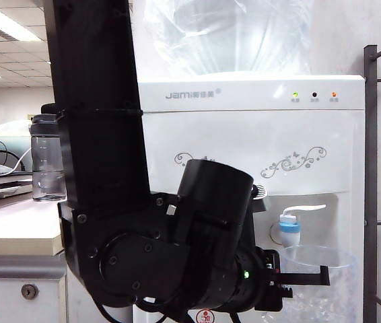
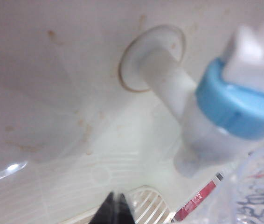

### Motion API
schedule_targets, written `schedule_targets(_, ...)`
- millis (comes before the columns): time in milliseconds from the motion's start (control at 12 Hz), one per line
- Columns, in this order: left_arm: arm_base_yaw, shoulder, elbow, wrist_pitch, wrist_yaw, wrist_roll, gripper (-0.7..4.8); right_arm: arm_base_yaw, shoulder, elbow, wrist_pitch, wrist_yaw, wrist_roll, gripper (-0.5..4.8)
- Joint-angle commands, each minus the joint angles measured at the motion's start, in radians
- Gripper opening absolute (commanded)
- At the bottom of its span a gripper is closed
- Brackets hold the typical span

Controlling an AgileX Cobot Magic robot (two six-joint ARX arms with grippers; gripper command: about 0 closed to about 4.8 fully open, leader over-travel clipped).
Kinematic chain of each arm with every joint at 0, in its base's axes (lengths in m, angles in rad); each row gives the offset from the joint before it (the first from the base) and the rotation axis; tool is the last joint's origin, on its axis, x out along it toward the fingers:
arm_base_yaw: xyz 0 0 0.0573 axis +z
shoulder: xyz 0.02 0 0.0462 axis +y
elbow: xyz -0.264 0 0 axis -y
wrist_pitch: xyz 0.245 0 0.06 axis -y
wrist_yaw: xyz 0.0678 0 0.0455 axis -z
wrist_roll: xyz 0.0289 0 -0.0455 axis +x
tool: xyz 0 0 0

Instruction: Pick up the plastic mug from the left desk, go to the cold water outlet of the water dispenser, press the vertical switch to get some water, then put the mug back on the desk.

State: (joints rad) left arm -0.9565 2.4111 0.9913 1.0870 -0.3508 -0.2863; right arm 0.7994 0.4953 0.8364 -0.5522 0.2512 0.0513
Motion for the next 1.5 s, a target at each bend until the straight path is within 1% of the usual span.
schedule_targets(84, 0.008, -0.004, -0.001, 0.007, -0.028, -0.036, -0.05, -0.001, -0.002, 0.003, 0.011, 0.005, -0.003, -0.01)
schedule_targets(167, 0.000, -0.004, -0.001, 0.012, -0.032, -0.033, -0.06, -0.001, -0.002, 0.003, 0.011, 0.005, -0.003, -0.01)
schedule_targets(251, -0.047, -0.004, -0.001, 0.042, -0.047, -0.016, -0.05, -0.001, -0.002, 0.003, 0.011, 0.005, -0.003, -0.01)
schedule_targets(334, -0.102, -0.004, -0.001, 0.082, -0.129, 0.002, -0.05, -0.001, -0.002, 0.003, 0.011, 0.005, -0.003, -0.01)
schedule_targets(418, -0.114, -0.004, -0.001, 0.082, -0.161, 0.002, -0.05, -0.001, -0.002, 0.003, 0.011, 0.005, -0.003, -0.01)
schedule_targets(501, -0.121, -0.004, -0.001, 0.081, -0.193, 0.002, -0.05, -0.001, -0.002, 0.003, 0.011, 0.005, -0.003, -0.01)
schedule_targets(585, -0.129, -0.003, -0.002, 0.073, -0.252, 0.002, -0.05, -0.001, -0.002, 0.003, 0.011, 0.005, -0.003, -0.01)
schedule_targets(752, -0.127, -0.003, -0.002, 0.069, -0.267, 0.041, -0.05, -0.001, -0.002, 0.003, 0.011, 0.005, -0.003, -0.01)
schedule_targets(835, -0.127, -0.003, -0.002, 0.028, -0.274, 0.047, -0.05, 0.000, -0.002, 0.003, 0.011, 0.005, -0.003, -0.01)
schedule_targets(1002, -0.127, 0.006, -0.002, 0.027, -0.286, 0.047, -0.05, 0.000, -0.002, 0.003, 0.011, 0.005, -0.003, -0.01)
schedule_targets(1086, -0.127, 0.029, -0.001, 0.029, -0.323, 0.043, -0.06, 0.000, -0.002, 0.003, 0.011, 0.005, -0.003, -0.01)
schedule_targets(1169, -0.127, 0.048, -0.001, 0.030, -0.327, 0.043, -0.05, 0.000, -0.002, 0.003, 0.011, 0.005, -0.003, -0.01)
schedule_targets(1253, -0.126, 0.071, 0.013, 0.029, -0.340, 0.039, -0.05, 0.000, -0.002, 0.003, 0.011, 0.005, -0.003, -0.01)
schedule_targets(1336, -0.126, 0.085, 0.041, 0.029, -0.384, 0.039, -0.05, 0.000, -0.007, 0.003, 0.011, 0.005, -0.003, -0.01)
schedule_targets(1503, -0.126, 0.099, 0.081, 0.027, -0.393, 0.034, -0.05, 0.001, -0.015, 0.003, 0.010, 0.005, -0.003, -0.01)
